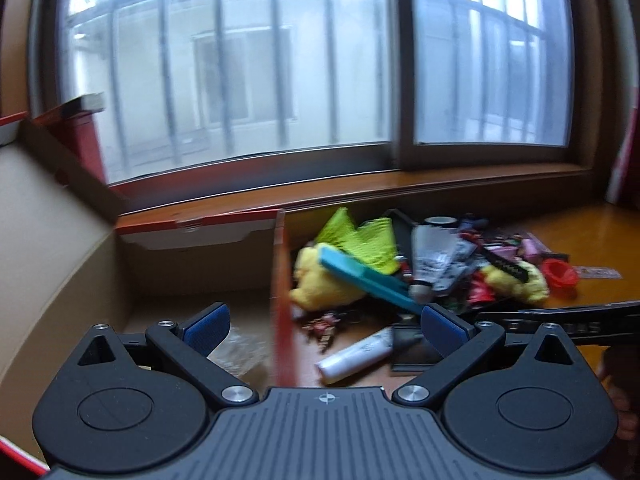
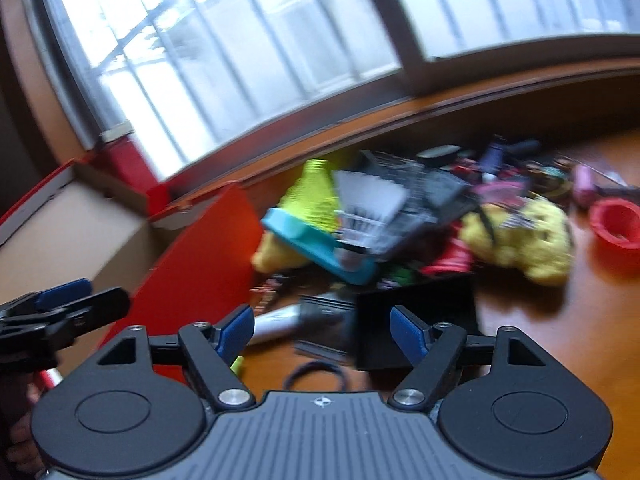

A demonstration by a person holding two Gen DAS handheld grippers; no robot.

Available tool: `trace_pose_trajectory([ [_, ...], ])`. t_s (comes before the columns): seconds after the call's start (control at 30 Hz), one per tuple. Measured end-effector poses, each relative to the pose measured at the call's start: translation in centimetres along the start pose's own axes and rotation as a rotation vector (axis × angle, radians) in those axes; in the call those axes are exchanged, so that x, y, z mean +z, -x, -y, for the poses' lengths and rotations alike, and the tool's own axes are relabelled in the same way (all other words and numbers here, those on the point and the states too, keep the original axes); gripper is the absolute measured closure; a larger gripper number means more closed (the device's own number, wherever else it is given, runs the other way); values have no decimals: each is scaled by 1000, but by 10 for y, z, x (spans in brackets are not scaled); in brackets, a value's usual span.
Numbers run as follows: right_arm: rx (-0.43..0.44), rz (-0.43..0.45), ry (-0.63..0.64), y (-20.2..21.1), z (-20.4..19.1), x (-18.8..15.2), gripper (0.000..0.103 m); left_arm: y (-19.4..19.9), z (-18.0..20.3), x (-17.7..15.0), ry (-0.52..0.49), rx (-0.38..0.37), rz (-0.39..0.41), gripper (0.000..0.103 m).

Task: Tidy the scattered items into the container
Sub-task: 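Move both grippers back from the box to the cluttered items, then grasp the black square tray with the right gripper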

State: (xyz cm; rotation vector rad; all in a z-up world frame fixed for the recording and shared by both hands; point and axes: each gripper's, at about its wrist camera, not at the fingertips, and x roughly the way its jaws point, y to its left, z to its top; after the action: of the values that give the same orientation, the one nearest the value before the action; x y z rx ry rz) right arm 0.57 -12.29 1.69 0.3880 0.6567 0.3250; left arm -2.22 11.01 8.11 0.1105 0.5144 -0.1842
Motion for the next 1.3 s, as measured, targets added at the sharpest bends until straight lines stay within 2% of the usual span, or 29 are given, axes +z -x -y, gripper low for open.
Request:
trace_pose_trajectory([
  [0.2, -64, -12, -34, -3, 19, -1, 22, -8, 30, 1, -27, -107, -7, 0],
  [0.4, -127, -12, -48, -5, 30, 0, 16, -19, 44, -5, -39, -113, -45, 0],
  [0.57, -179, -5, -56, -14, 31, -1, 6, -20, 41, -9, -21, -97, -72, 0],
  [0.87, -225, -18, 65, -38, 8, -3, 2, -14, 35, -17, -16, -83, -100, 0],
  [1.1, -314, -30, 214, -61, -13, -10, 1, -9, 30, -21, -10, -83, -108, 0],
  [1.3, -363, -53, 288, -76, -16, -16, 1, -8, 29, -23, -13, -89, -113, 0],
])
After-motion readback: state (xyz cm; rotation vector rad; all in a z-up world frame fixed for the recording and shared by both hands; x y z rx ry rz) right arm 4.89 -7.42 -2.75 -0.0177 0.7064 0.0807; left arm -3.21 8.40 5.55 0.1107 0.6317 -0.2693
